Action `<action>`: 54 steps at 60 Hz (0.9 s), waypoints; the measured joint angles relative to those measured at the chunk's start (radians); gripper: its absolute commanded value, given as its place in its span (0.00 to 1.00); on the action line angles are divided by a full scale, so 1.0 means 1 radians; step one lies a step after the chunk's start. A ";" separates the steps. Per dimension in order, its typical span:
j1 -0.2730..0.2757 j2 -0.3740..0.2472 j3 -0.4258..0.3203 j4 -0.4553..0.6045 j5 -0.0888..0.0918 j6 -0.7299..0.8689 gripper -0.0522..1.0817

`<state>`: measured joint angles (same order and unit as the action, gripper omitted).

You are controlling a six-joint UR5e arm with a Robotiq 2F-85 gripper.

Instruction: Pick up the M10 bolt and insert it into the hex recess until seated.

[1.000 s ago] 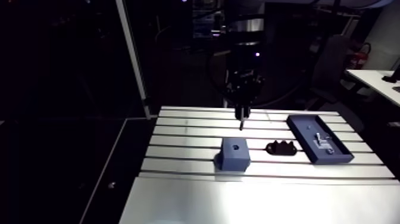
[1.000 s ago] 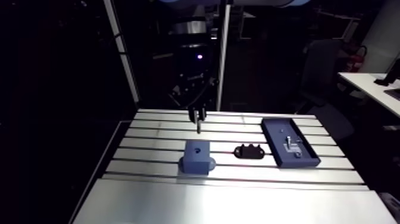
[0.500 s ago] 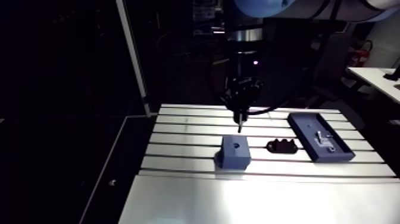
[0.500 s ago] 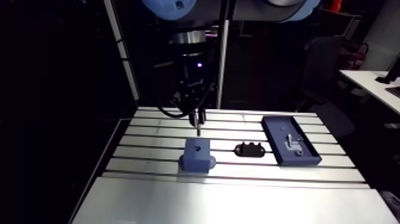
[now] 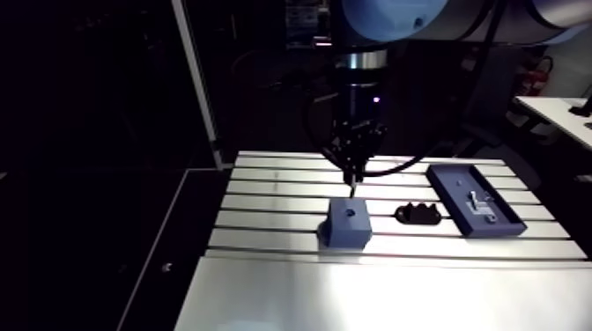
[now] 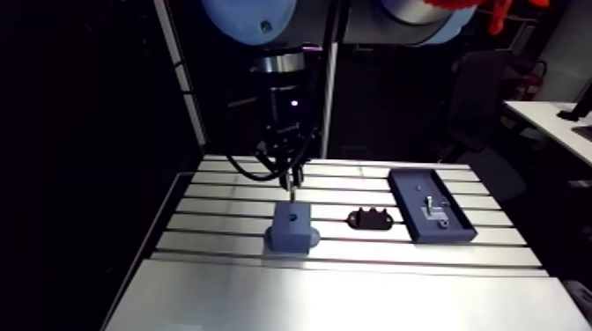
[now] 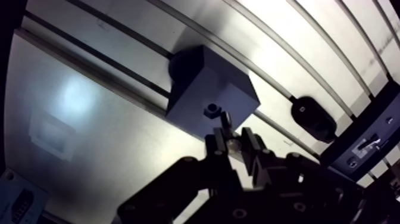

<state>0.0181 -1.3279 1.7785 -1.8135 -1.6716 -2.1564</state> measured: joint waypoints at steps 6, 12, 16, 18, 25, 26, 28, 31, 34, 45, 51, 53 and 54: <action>0.000 0.000 0.004 -0.001 0.001 0.000 0.72; 0.001 0.000 0.010 -0.002 0.001 0.000 0.72; 0.002 -0.001 0.014 -0.003 0.000 0.001 0.72; 0.003 -0.001 0.016 -0.003 0.000 0.001 0.72; 0.004 -0.002 0.022 -0.004 -0.003 0.007 0.72; 0.004 -0.003 0.023 -0.004 -0.003 0.008 0.72; 0.004 -0.003 0.024 -0.004 -0.003 0.010 0.72; 0.004 -0.003 0.026 -0.005 -0.004 0.013 0.72; 0.004 -0.003 0.027 -0.005 -0.005 0.014 0.72; 0.005 -0.001 0.030 -0.005 -0.006 0.018 0.72; 0.005 0.000 0.030 -0.005 -0.006 0.018 0.72; 0.005 0.000 0.031 -0.005 -0.006 0.018 0.72; 0.005 0.000 0.031 -0.005 -0.006 0.018 0.72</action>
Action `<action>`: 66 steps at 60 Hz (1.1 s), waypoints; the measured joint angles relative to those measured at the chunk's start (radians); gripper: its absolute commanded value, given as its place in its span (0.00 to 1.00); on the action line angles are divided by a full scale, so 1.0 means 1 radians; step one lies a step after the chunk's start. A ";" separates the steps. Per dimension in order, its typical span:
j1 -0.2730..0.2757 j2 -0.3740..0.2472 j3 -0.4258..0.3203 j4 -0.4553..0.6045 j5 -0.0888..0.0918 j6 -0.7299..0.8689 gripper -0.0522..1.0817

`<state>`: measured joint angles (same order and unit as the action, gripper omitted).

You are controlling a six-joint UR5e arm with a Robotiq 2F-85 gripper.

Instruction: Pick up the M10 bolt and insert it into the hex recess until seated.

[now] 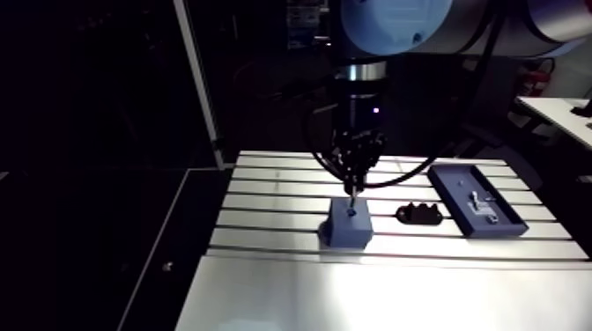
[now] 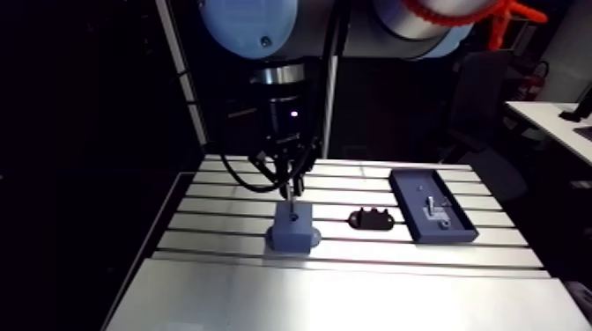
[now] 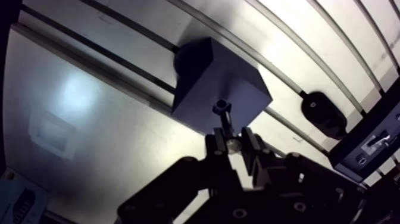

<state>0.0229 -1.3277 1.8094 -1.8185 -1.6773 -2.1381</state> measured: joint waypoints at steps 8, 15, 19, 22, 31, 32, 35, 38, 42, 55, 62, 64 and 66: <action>0.000 0.002 0.002 -0.001 0.000 0.000 0.72; 0.000 0.003 0.005 -0.010 0.000 0.000 0.71; 0.000 0.004 0.008 -0.017 0.000 -0.001 0.71; 0.000 0.005 0.009 -0.021 0.001 -0.002 0.71; -0.001 0.009 0.013 -0.030 0.001 -0.002 0.72; -0.001 0.009 0.013 -0.030 0.001 -0.002 0.72; -0.001 0.010 0.013 -0.032 0.001 -0.002 0.72; -0.001 0.011 0.013 -0.032 0.001 -0.003 0.71; -0.001 0.011 0.014 -0.033 0.001 -0.003 0.72; -0.001 0.012 0.016 -0.033 0.003 -0.003 0.71; -0.001 0.013 0.019 -0.033 0.003 -0.003 0.71; -0.001 0.013 0.020 -0.033 0.003 -0.003 0.72; -0.001 0.013 0.020 -0.033 0.003 -0.003 0.71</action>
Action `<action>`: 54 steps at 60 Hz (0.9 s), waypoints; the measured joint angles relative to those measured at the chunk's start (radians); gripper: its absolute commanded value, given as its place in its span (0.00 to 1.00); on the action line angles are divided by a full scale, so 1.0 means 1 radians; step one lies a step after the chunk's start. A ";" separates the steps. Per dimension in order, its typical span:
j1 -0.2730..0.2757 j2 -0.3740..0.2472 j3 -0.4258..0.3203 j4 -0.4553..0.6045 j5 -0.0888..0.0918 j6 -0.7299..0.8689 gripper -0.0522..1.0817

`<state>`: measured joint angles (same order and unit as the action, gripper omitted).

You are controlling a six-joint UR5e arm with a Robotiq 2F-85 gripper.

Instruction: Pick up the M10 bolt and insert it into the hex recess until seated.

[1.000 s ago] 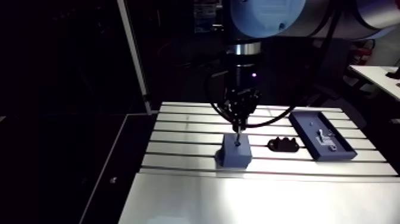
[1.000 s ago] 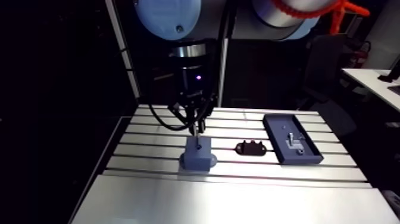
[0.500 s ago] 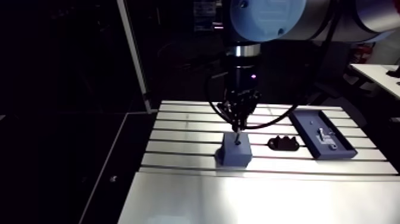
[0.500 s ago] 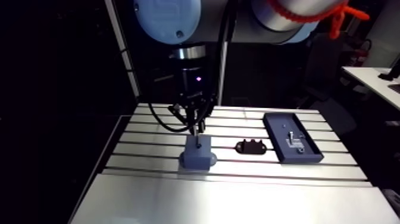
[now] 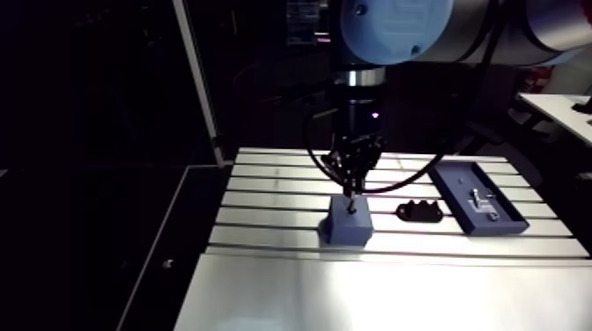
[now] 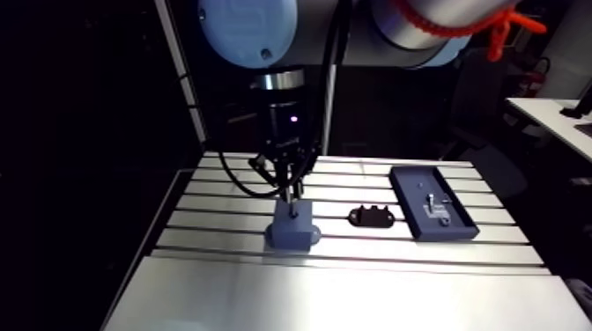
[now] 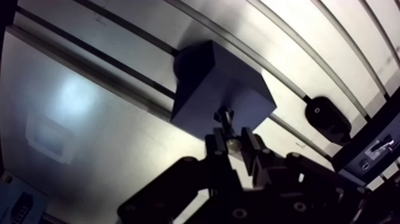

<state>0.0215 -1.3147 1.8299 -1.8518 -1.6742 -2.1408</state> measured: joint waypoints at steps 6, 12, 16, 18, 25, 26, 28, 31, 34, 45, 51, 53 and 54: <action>0.000 0.001 0.001 0.000 -0.001 0.000 0.71; 0.000 0.002 0.002 -0.001 -0.002 0.000 0.71; 0.000 0.004 0.002 -0.001 -0.002 0.000 0.71; 0.000 0.005 0.002 -0.001 -0.002 0.000 0.71; 0.000 0.007 0.004 -0.002 -0.003 0.001 0.71; 0.000 0.007 0.004 -0.002 -0.003 0.001 0.71; 0.000 0.008 0.004 -0.002 -0.003 0.001 0.71; 0.000 0.009 0.004 -0.002 -0.003 0.001 0.72; 0.000 0.010 0.005 -0.003 -0.003 0.001 0.71; 0.000 0.011 0.006 -0.003 -0.003 0.001 0.71; 0.000 0.011 0.007 -0.003 -0.003 0.002 0.71; 0.000 0.011 0.007 -0.004 -0.003 0.002 0.71; 0.000 0.011 0.007 -0.004 -0.003 0.002 0.71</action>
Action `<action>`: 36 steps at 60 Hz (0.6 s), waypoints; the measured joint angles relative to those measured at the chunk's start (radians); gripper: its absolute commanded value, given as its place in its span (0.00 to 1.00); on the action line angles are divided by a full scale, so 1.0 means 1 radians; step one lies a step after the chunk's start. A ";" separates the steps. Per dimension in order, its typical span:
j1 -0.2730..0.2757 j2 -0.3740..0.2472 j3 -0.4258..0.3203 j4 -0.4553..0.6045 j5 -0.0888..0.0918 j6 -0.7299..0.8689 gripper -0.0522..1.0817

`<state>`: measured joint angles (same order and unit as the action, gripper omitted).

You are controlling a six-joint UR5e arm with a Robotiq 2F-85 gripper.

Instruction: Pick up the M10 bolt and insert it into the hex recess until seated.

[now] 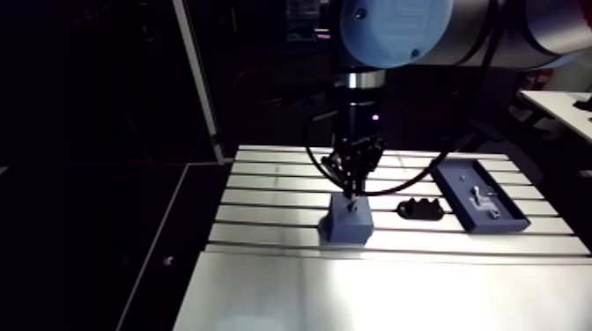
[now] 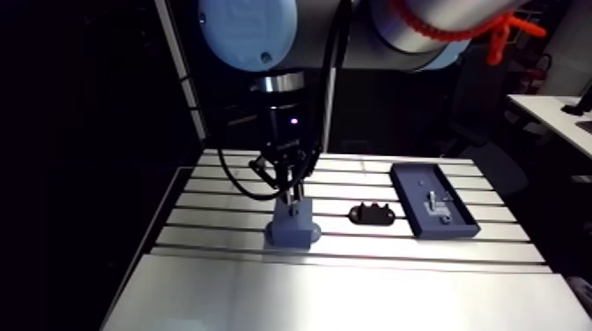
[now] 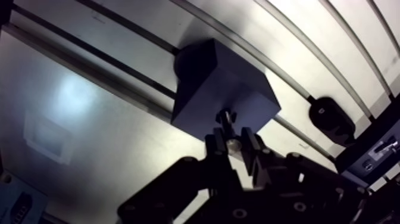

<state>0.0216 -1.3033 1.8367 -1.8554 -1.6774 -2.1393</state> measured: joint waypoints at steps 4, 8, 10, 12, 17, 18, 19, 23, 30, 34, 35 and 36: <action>0.000 0.000 0.000 0.000 0.000 0.000 0.71; 0.000 0.000 0.000 0.000 0.000 0.001 0.71; 0.000 0.000 0.000 0.000 0.000 0.001 0.71; 0.000 0.001 0.000 0.000 0.000 0.001 0.71; 0.000 0.001 0.000 0.000 0.000 0.001 0.72; 0.000 0.001 0.000 0.000 0.000 0.001 0.72; 0.000 0.001 0.000 0.000 0.000 0.001 0.71; 0.000 0.002 0.000 0.000 -0.001 0.000 0.71; 0.000 0.004 0.000 0.000 -0.001 0.000 0.71; 0.000 0.005 0.001 0.000 -0.001 0.001 0.71; 0.000 0.005 0.001 0.000 -0.001 0.001 0.71; 0.000 0.005 0.001 0.000 -0.001 0.001 0.72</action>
<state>0.0215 -1.2980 1.8377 -1.8554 -1.6788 -2.1385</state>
